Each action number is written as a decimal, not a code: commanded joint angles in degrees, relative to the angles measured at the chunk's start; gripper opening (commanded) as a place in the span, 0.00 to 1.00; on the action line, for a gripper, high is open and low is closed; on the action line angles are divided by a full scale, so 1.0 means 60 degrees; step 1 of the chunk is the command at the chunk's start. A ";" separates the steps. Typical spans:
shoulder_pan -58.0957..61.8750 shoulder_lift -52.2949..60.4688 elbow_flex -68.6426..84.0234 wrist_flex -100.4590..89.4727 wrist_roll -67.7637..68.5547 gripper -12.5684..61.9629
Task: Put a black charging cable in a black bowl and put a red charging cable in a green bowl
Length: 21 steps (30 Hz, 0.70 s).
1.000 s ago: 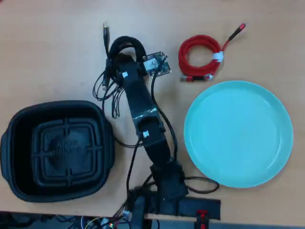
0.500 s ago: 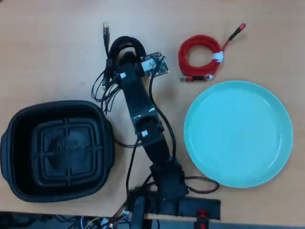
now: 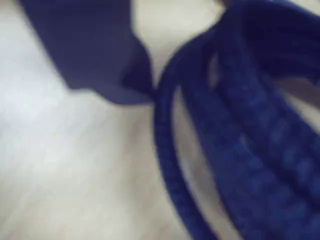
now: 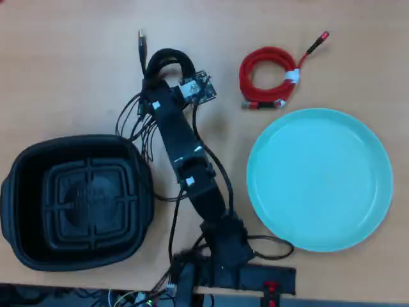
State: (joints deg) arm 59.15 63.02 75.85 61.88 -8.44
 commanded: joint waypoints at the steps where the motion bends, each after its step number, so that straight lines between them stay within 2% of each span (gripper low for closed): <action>1: -0.0088 0.0190 -0.0732 -0.0381 -0.0366 0.88; 3: -0.0073 0.0249 -0.0806 -0.0249 -0.0469 0.81; 5: -0.0015 0.0264 -0.0806 -0.0234 -0.0469 0.67; 11: -0.0015 0.0220 -0.1055 -0.0205 -0.0308 0.06; 12: -0.0015 0.0205 -0.1025 -0.0190 -0.0293 0.05; 14: 0.0000 0.0176 -0.0967 -0.0176 -0.0293 0.10; 21: 0.0015 0.0278 -0.1084 0.0190 0.0161 0.09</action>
State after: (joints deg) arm 59.15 63.11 73.83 61.26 -9.93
